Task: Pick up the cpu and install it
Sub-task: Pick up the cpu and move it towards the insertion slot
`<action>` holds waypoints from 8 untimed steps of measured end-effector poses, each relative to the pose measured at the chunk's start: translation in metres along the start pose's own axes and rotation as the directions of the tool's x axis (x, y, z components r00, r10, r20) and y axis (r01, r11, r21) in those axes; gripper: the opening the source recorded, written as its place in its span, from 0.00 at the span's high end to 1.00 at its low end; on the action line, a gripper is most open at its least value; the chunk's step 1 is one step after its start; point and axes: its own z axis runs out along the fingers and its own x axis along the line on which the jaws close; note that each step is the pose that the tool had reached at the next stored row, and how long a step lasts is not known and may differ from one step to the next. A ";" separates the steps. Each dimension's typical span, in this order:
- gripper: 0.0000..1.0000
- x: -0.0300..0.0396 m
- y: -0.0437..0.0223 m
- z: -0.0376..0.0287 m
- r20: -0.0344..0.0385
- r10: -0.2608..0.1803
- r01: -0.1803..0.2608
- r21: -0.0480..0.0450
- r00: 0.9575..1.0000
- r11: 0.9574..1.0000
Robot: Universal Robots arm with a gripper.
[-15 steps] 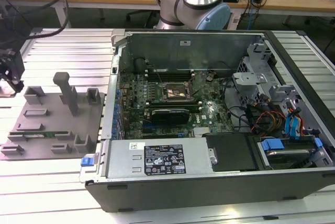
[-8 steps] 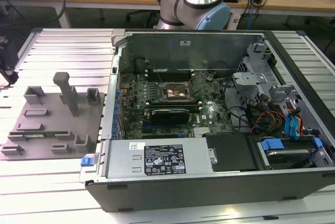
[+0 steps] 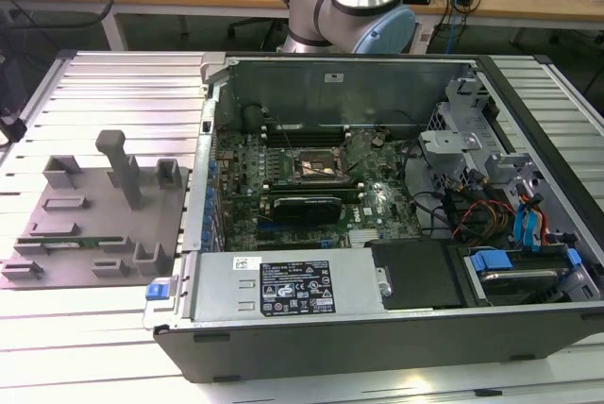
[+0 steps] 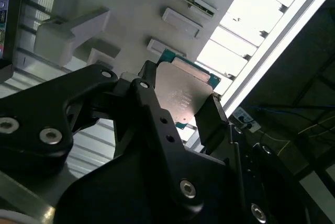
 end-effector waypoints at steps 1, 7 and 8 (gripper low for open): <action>0.45 -0.0002 0.0001 -0.0057 0.000 0.000 0.000 0.000 1.000 1.000; 0.45 -0.0009 0.0004 -0.0224 0.000 0.000 0.000 0.000 1.000 1.000; 0.45 -0.0010 0.0004 -0.0259 0.000 0.000 0.000 0.000 1.000 1.000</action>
